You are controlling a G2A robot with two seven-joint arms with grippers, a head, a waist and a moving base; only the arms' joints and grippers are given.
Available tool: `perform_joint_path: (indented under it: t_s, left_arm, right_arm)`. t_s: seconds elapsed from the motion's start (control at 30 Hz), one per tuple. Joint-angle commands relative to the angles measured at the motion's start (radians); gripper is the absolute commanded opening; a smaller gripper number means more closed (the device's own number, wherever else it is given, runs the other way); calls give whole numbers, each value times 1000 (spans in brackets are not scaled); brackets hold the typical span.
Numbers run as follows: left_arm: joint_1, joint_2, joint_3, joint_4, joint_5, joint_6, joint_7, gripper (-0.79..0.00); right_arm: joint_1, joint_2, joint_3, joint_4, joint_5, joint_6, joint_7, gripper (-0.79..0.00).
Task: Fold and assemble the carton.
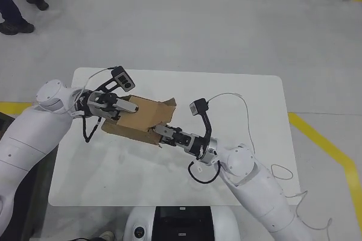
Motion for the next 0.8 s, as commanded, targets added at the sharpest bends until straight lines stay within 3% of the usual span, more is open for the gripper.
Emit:
perform_joint_path:
  t_s: [0.0,0.47,0.77]
  left_arm:
    - [-3,-1,5,0,8,-3,0,-785]
    - [-32,6,42,2,83,-38,0,-785]
    - [-14,14,44,30,-13,-21,0,-785]
  right_arm:
    - [-1,0,0,-1,-6,4,-3,0]
    - [-4,-1,-11,-2,-36,36,-17,0]
    - [-33,4,42,-18,16,-23,-55,0]
